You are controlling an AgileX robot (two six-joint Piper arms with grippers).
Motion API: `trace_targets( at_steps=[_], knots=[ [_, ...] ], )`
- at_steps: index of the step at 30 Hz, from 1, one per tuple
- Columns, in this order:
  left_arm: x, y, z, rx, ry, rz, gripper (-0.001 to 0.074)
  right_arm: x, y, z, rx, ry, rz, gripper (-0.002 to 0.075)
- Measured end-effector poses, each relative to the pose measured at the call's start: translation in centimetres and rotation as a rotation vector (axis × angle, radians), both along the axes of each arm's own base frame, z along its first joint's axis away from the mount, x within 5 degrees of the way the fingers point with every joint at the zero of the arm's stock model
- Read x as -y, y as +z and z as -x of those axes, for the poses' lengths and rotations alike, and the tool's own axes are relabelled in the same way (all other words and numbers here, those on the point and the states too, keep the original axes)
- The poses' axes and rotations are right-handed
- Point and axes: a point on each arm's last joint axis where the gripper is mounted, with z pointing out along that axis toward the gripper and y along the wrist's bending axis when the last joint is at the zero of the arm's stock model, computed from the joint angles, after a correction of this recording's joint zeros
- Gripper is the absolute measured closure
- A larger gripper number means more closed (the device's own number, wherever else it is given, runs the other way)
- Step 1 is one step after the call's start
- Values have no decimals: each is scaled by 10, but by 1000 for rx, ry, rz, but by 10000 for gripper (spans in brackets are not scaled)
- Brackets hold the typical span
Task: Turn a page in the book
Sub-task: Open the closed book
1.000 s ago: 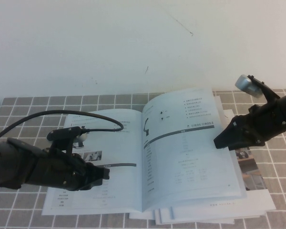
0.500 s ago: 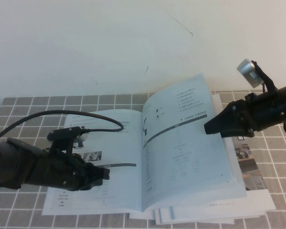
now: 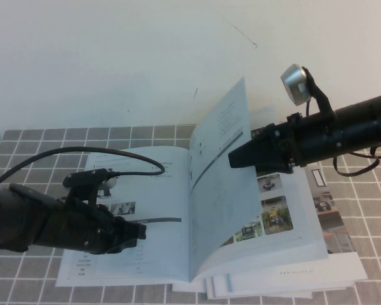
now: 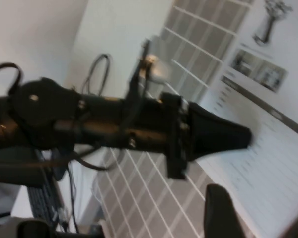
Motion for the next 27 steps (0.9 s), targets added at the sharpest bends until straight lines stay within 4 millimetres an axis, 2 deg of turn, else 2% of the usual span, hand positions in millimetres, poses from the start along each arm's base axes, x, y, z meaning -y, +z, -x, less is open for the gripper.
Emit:
trace_targets(
  at_steps=[7,18,27],
  knots=[
    [0,0,0,-2,8,7,738,-26,20,-4,81,-18,-104,374],
    [0,0,0,-2,10,9,738,-49,21,-1,139,-52,-109,374],
    [0,1,-1,-3,20,16,738,-57,24,0,132,-74,-141,374]
  ],
)
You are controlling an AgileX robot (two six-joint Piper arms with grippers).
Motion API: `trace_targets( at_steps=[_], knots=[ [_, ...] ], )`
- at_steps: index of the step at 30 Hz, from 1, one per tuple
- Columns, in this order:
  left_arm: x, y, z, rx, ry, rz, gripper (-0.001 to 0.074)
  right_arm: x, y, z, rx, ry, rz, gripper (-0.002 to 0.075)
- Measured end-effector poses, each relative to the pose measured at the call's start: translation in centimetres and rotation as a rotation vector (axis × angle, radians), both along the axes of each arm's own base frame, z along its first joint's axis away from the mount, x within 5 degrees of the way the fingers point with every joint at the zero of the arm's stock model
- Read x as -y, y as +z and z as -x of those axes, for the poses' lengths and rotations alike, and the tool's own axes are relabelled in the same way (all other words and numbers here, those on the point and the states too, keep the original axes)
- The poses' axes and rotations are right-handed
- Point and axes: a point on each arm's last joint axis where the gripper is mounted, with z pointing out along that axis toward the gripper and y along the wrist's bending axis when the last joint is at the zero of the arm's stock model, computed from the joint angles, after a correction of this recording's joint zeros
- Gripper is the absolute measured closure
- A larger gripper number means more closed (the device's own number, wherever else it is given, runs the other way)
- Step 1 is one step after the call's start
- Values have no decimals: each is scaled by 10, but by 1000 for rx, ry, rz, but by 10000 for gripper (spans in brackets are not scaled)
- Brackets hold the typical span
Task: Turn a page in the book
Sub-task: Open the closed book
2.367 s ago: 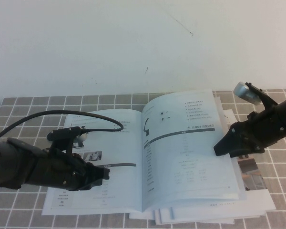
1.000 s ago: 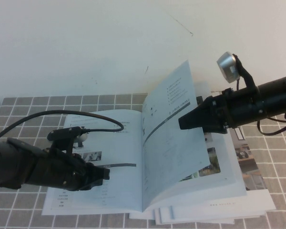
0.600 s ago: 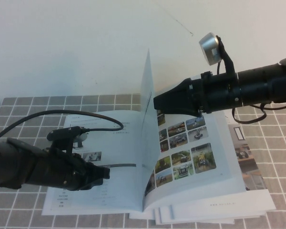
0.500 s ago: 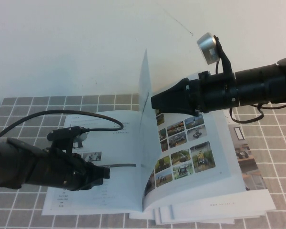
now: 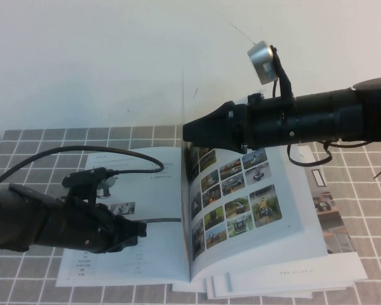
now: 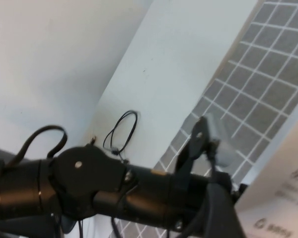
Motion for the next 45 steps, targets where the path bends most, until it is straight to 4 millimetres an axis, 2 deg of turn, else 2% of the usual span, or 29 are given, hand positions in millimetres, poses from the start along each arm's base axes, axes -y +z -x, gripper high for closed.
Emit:
trace_targets(
  at_steps=[5,12,16,21,24,29,34,40,45],
  knots=[
    [0,0,0,-2,11,9,738,-19,0,11,23,45,4,374],
    [0,0,0,-2,12,10,738,-21,-1,11,33,35,14,396],
    [1,1,0,-8,22,28,738,-20,-4,10,53,36,56,447],
    [2,4,0,-8,33,55,738,-17,-12,9,82,37,149,549],
    [3,16,1,24,31,70,738,-15,-18,8,87,28,220,608],
    [2,44,5,111,29,89,738,-9,-27,9,88,44,347,657],
    [1,70,12,194,25,108,738,-6,-40,9,48,60,415,669],
    [0,85,17,241,6,108,738,-7,-67,8,-22,77,438,673],
    [0,96,22,282,-23,98,738,-8,-71,8,-38,73,433,674]
  ],
)
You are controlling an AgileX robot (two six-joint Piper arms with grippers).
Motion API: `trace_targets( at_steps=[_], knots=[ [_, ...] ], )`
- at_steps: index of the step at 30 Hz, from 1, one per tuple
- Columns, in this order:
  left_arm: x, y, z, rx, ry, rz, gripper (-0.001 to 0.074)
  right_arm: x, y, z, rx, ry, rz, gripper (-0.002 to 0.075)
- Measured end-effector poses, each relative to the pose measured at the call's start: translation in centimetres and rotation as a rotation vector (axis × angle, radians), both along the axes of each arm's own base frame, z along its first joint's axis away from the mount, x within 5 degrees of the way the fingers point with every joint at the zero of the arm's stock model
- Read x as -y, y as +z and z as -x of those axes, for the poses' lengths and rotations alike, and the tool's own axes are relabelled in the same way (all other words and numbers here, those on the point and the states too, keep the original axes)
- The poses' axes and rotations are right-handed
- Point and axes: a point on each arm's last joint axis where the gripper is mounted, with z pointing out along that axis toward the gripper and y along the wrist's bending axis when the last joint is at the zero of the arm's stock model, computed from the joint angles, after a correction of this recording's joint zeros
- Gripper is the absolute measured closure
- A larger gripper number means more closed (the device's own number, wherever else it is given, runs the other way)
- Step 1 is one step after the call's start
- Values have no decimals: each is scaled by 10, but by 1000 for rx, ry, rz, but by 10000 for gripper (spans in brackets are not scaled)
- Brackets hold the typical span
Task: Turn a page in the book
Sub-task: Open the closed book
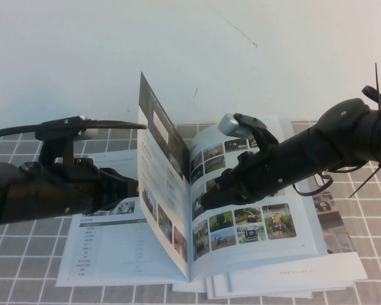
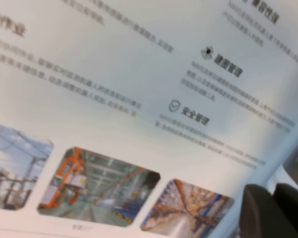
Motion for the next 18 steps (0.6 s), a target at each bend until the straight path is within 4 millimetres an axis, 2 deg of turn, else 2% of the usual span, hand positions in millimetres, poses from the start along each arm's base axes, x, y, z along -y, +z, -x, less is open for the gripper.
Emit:
trace_targets(
  at_steps=[4,7,12,18],
  knots=[
    [-2,15,8,63,-30,-34,738,-4,2,-1,9,-15,-43,674],
    [-4,31,16,131,-50,-59,738,-14,2,0,26,-27,-86,674],
    [-8,55,32,208,-48,-55,738,-30,-12,2,26,-37,-105,674],
    [0,59,43,152,-134,9,738,-32,-24,1,9,-51,-94,674]
  ],
)
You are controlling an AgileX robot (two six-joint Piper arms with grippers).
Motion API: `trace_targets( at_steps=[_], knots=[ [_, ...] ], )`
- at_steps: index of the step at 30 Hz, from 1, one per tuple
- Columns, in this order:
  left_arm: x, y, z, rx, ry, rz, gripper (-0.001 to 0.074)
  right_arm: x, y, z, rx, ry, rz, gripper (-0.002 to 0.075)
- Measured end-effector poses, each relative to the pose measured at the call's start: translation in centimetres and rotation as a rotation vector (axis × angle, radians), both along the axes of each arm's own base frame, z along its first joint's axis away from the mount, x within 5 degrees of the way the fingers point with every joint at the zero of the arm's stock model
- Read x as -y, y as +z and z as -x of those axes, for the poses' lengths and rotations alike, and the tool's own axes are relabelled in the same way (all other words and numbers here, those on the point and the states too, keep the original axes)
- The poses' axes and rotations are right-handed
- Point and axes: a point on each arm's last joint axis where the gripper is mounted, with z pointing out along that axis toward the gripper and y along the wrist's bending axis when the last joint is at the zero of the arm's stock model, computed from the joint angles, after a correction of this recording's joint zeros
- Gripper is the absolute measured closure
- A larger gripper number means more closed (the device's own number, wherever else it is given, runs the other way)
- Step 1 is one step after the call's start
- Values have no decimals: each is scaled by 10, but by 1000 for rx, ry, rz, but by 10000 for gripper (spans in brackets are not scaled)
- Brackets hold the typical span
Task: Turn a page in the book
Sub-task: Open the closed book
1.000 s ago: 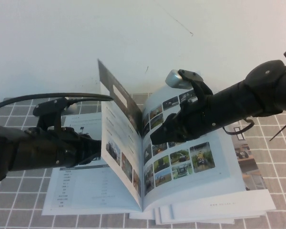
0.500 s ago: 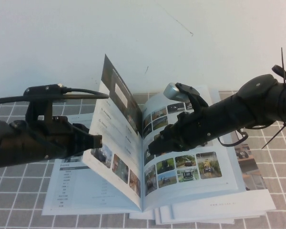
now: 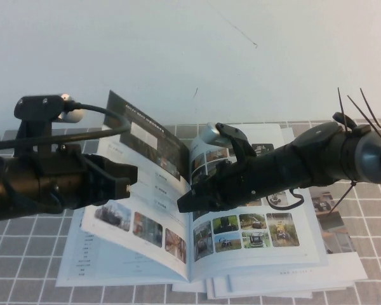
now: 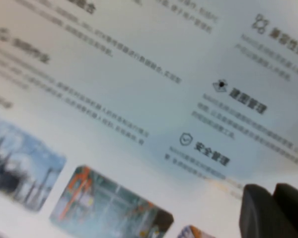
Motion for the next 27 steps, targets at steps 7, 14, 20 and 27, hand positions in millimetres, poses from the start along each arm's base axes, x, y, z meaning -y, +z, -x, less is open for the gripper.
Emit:
trace_targets(
  at_steps=[7,14,20,27],
  knots=[
    [0,-8,-12,-42,62,34,738,1,0,-2,10,-14,7,676],
    [9,-59,-51,-236,80,31,738,4,-5,-2,44,6,70,715],
    [24,-101,-76,-348,72,-2,738,14,-16,1,39,46,239,722],
    [45,-141,-83,-379,53,-109,738,30,-6,3,88,81,431,726]
  ],
)
